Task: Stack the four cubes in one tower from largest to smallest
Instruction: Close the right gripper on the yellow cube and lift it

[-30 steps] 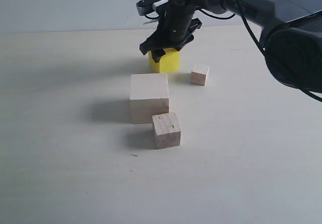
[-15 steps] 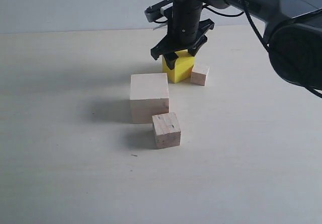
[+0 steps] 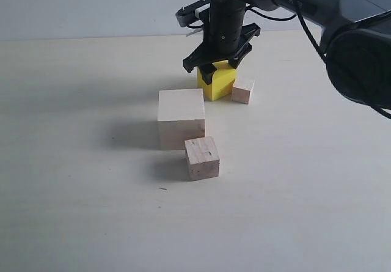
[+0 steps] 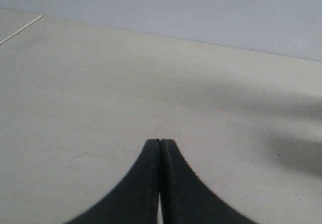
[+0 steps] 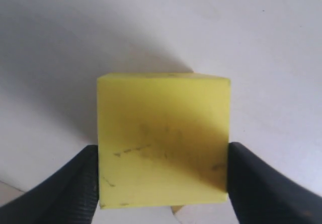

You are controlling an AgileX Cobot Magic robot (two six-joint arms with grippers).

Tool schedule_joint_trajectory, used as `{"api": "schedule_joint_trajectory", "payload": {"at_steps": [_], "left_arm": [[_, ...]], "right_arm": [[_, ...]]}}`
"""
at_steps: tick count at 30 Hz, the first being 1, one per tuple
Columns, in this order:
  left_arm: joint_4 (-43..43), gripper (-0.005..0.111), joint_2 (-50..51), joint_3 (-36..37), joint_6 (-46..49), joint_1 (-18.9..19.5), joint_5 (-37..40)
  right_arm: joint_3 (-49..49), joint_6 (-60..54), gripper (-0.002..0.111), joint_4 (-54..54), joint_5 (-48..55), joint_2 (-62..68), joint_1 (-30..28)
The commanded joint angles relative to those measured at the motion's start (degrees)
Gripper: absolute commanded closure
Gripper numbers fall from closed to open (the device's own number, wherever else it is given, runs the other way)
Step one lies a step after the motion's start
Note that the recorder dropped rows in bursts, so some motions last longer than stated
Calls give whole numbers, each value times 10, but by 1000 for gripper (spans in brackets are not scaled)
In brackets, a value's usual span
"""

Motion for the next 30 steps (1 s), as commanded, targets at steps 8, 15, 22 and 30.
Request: {"api": "schedule_joint_trajectory", "payload": {"at_steps": [8, 15, 22, 30], "left_arm": [[1, 107, -4, 1, 0, -4, -3], [1, 107, -4, 1, 0, -4, -3], [1, 107, -4, 1, 0, -4, -3], [1, 107, -4, 1, 0, -4, -3]], "right_arm": [[3, -15, 41, 29, -34, 8, 0], [3, -15, 41, 22, -46, 23, 0], [3, -11, 57, -9, -45, 26, 0], [3, -13, 108, -40, 10, 19, -1]]}}
